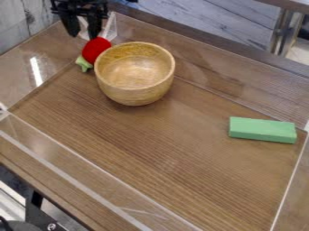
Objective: Move the red fruit to the left
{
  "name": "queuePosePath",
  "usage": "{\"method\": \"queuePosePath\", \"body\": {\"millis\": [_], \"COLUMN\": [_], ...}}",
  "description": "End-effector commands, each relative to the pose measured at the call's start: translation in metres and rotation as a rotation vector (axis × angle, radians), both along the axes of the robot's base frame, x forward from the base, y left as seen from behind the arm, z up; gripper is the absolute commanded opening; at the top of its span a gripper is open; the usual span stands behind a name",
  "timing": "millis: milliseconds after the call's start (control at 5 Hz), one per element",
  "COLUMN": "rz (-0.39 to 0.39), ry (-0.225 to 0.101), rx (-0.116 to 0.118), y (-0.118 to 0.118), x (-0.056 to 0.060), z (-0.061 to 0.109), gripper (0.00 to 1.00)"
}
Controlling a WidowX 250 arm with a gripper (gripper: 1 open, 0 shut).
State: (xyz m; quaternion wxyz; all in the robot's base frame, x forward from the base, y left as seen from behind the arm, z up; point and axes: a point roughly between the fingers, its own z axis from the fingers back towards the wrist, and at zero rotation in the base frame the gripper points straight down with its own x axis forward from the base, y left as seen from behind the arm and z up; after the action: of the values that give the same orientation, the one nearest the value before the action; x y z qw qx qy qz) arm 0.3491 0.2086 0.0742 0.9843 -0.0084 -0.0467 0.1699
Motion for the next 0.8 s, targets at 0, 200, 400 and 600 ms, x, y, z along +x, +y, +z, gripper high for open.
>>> {"method": "queuePosePath", "body": {"millis": [0, 200, 400, 600], "rz": [0.029, 0.056, 0.072, 0.09], "ry": [-0.063, -0.059, -0.051, -0.046], "rx": [0.033, 0.032, 0.03, 0.024], "y": [0.004, 0.002, 0.002, 0.004], "x": [0.014, 0.019, 0.014, 0.009], "z": [0.025, 0.022, 0.029, 0.037], "gripper": [0.0, 0.0, 1.0, 1.0]}}
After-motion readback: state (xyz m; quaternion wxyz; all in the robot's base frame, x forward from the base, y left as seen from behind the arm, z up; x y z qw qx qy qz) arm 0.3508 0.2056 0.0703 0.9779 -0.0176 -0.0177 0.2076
